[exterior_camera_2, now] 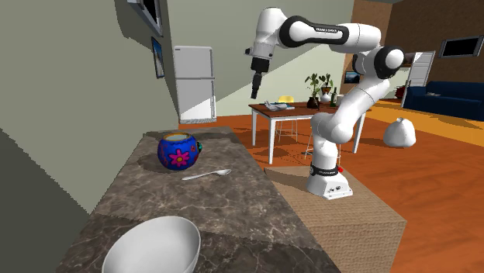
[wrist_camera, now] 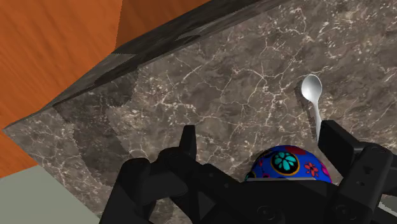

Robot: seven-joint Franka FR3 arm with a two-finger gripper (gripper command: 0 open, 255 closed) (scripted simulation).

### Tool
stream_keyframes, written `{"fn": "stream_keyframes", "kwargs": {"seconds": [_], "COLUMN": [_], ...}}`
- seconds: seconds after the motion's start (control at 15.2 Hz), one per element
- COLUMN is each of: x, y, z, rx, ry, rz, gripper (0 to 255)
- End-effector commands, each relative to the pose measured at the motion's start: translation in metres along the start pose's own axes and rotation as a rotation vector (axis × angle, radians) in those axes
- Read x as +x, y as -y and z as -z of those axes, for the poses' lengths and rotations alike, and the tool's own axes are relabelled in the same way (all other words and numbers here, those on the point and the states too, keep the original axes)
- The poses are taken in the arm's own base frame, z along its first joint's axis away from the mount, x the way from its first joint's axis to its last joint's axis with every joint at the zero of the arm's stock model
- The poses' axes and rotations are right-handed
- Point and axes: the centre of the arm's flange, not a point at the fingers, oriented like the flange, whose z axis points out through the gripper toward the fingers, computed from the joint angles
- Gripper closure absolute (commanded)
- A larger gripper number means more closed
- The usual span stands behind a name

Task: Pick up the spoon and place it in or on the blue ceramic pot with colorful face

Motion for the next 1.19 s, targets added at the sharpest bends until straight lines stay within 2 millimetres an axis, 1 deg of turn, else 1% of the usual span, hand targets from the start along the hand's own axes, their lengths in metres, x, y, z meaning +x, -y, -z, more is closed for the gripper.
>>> {"fn": "stream_keyframes", "kwargs": {"seconds": [0.0,0.53,1.12], "x": [0.000,0.040,0.084], "y": [0.000,0.041,0.093], "z": [0.000,-0.084,-0.176], "rx": [0.000,0.051,0.109], "ry": [0.000,-0.010,-0.020], "rz": [0.000,0.036,0.077], "gripper": [0,0,0]}}
